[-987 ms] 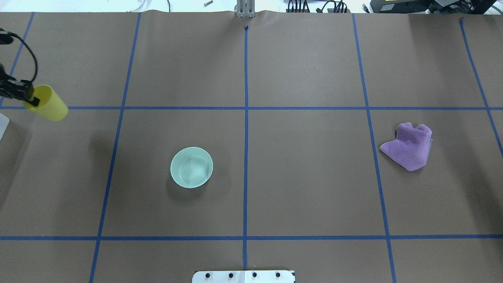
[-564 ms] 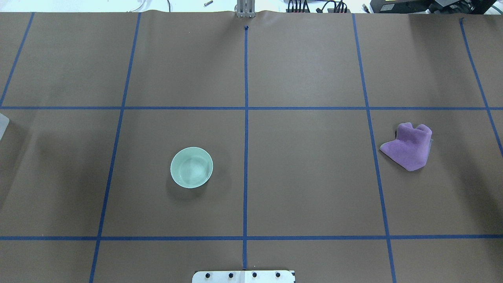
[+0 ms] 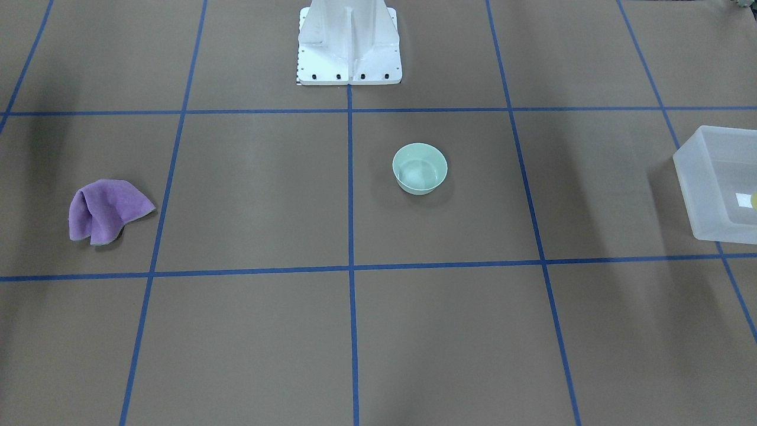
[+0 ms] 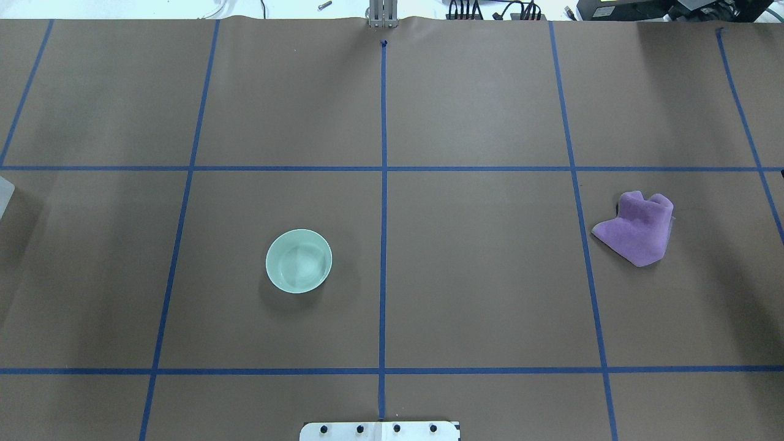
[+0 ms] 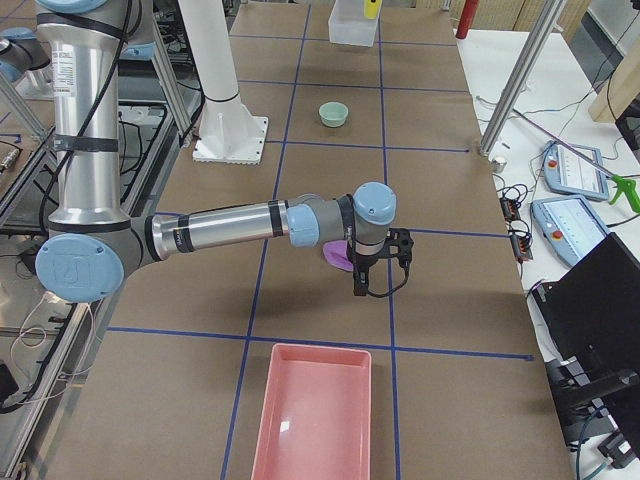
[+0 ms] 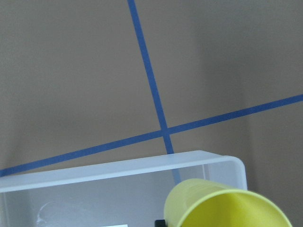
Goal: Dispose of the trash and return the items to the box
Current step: 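Lower the yellow cup into the clear bin and release it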
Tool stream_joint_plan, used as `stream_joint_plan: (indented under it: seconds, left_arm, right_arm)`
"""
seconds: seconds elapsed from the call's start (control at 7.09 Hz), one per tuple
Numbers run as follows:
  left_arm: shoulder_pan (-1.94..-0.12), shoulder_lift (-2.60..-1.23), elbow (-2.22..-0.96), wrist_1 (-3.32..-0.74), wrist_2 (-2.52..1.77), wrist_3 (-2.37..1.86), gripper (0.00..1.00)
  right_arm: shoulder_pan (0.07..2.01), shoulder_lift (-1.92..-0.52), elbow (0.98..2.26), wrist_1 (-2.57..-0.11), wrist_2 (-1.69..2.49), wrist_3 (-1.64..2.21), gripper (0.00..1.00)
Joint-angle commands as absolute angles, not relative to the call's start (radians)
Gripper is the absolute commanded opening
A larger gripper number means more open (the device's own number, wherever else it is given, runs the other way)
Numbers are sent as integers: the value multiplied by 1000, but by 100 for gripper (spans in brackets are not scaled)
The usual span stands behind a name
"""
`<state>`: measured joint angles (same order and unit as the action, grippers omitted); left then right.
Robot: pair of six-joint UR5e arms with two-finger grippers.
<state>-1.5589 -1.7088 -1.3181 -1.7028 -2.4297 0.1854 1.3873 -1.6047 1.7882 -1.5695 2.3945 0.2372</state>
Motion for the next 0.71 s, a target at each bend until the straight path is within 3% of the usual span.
stream_joint_plan:
  seconds: [0.0,0.56]
  left_arm:
    - [-1559,-1680,-1309,-1750,-2430,132,0]
    - [-1482,-1674,-1170,-2097,-2430,-115,0]
  right_arm:
    - [1382,-1605,1789,-1569,2395,238,100]
    - [1382,-1606,1789,-1571,2396,238,100]
